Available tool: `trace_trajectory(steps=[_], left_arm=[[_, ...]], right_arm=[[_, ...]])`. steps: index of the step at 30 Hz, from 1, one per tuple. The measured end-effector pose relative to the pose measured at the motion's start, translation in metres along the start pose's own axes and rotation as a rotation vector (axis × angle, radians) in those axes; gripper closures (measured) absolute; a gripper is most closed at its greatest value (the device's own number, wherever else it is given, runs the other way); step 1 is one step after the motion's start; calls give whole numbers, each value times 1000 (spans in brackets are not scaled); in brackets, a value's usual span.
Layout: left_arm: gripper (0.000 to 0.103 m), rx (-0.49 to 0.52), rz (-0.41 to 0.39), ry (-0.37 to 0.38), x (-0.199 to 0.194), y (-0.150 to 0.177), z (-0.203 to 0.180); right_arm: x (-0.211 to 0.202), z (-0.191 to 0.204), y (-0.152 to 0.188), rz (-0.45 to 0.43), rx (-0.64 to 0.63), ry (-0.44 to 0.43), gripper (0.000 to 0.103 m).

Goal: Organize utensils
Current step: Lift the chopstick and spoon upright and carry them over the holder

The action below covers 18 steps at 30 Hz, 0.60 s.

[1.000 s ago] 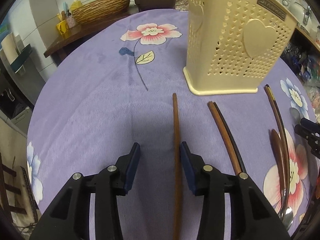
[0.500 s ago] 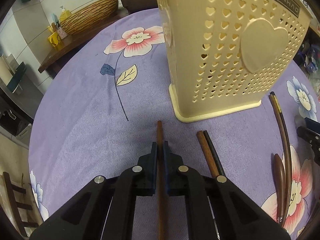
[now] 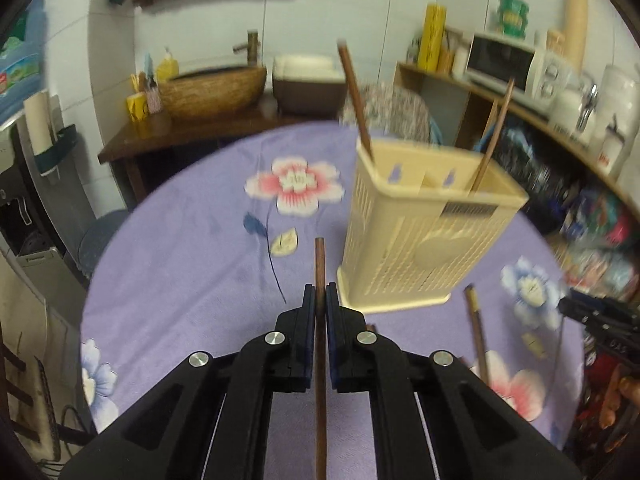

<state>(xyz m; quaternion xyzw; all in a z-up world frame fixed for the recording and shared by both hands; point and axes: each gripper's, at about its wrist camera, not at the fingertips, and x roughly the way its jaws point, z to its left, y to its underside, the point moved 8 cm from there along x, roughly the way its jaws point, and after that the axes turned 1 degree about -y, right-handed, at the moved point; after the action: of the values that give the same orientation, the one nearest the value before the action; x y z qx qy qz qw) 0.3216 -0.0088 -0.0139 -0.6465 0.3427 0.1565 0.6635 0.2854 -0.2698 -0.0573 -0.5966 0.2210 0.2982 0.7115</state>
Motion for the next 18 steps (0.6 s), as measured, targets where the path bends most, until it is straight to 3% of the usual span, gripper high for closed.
trace_trajectory(steps=[4, 9, 18], left_arm=[[97, -15, -119, 29, -48, -20, 2], [97, -22, -194, 43, -78, -26, 2], [97, -36, -218, 38, -79, -30, 7]], right_arm=[[-26, 5, -7, -51, -15, -18, 66], [-46, 10, -12, -90, -39, -25, 66], [-53, 17, -13, -106, -60, -30, 66]])
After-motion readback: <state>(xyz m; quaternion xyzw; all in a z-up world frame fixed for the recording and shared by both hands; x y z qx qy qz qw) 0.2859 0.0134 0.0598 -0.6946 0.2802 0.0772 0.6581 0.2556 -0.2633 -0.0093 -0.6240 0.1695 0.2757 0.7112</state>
